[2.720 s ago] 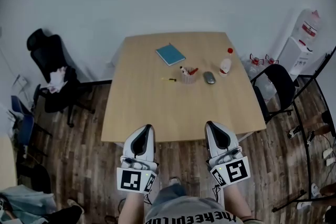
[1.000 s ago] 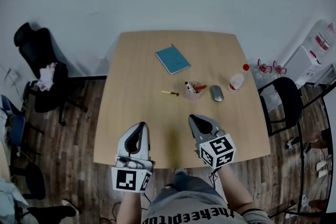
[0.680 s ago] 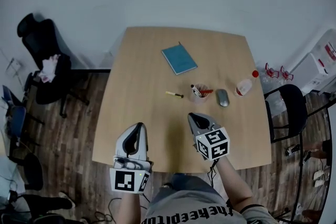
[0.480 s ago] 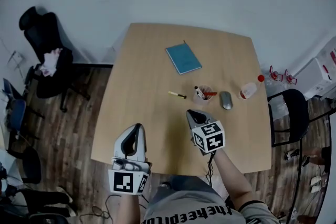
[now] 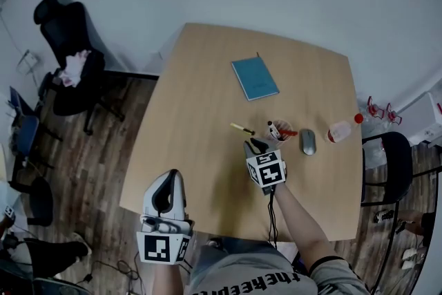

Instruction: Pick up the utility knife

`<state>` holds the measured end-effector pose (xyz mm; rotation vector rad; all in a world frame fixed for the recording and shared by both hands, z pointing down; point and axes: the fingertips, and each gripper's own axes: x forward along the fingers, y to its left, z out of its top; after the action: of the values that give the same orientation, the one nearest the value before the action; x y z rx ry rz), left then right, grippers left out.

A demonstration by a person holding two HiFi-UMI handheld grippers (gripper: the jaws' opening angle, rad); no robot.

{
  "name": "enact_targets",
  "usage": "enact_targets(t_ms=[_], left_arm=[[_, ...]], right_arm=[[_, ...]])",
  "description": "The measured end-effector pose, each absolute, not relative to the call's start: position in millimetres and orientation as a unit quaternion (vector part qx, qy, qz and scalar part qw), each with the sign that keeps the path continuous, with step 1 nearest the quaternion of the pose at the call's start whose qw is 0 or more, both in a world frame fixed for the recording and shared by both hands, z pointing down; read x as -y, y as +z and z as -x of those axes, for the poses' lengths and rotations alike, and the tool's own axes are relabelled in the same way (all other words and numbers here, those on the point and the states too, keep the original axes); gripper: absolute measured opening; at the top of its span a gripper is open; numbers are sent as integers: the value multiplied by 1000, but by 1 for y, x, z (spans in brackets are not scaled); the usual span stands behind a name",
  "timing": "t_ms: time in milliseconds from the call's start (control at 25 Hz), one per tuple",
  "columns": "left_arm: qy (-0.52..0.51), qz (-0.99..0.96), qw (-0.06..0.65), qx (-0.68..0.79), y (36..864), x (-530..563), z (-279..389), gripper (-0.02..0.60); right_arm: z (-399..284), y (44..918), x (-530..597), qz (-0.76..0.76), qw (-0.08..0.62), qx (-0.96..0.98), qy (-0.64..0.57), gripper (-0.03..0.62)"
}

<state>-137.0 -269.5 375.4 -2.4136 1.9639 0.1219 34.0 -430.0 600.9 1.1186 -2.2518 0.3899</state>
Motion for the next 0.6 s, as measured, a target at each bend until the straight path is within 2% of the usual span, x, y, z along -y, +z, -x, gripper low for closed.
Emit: enact_targets(t_ms=[600], left_arm=[[10, 740, -5, -673, 391, 264, 164, 20]], right_arm=[[-28, 653, 483, -430, 381, 814, 82, 164]])
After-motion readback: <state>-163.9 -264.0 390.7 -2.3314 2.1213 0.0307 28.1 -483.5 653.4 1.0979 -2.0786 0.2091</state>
